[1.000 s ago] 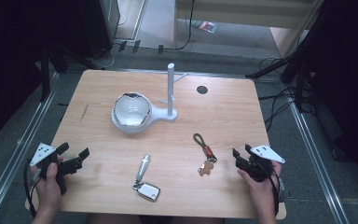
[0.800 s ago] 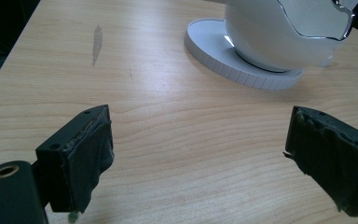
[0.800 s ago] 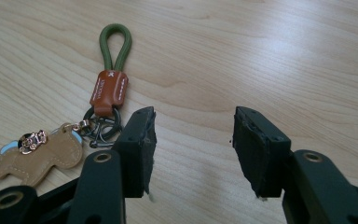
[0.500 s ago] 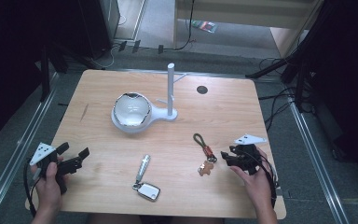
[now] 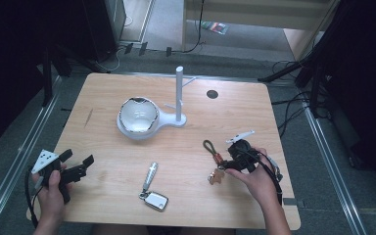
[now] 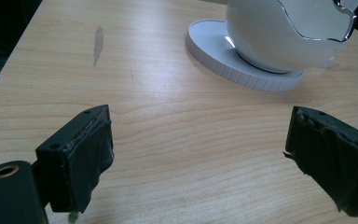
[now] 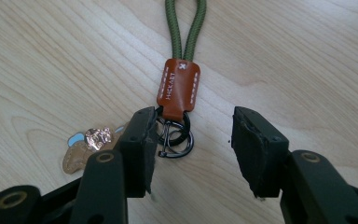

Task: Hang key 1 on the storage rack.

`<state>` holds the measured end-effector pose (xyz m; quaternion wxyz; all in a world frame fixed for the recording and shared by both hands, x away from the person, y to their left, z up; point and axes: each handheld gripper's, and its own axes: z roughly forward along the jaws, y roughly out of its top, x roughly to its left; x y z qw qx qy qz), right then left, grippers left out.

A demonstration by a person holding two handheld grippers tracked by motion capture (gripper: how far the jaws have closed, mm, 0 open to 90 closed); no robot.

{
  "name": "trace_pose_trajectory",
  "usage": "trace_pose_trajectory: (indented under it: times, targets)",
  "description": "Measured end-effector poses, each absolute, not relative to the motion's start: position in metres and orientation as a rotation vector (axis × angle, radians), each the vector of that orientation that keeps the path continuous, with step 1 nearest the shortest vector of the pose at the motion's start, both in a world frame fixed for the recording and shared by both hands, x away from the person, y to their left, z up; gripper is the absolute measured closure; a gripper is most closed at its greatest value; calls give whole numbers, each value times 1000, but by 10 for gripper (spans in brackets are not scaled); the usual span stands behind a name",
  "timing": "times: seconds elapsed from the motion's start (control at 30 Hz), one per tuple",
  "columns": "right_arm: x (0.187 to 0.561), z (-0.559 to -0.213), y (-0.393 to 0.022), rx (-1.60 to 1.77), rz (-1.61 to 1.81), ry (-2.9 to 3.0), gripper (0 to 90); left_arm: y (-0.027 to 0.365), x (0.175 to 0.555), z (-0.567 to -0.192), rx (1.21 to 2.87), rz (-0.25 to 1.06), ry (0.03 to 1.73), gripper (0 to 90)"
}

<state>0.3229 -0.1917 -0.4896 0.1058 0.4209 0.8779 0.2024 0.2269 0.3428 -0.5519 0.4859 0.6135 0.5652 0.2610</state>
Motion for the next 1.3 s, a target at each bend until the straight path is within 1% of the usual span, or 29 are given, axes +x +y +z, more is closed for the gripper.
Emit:
trace_pose_trajectory:
  times: [0.17,0.57,0.6,0.73,1.0,1.2,1.3]
  targets:
    - [331,-489,-177,1235,499,2644,536,343,227,-552,1489,633,1376,81]
    - [347,-495,-155,1266,327,2688,558,342,227,-552,1494,637,1373,81]
    - [351,-496,-151,1284,275,2703,558,343,227,-552,1493,637,1374,81]
    - [357,-496,-146,1319,225,2703,563,342,227,-552,1493,637,1374,81]
    - [363,-500,-136,1379,111,2690,605,342,227,-552,1497,639,1372,81]
    - [367,-505,-135,1373,80,2689,616,343,227,-552,1493,637,1375,81]
    - [367,-505,-135,1364,86,2684,642,343,227,-552,1493,636,1376,81]
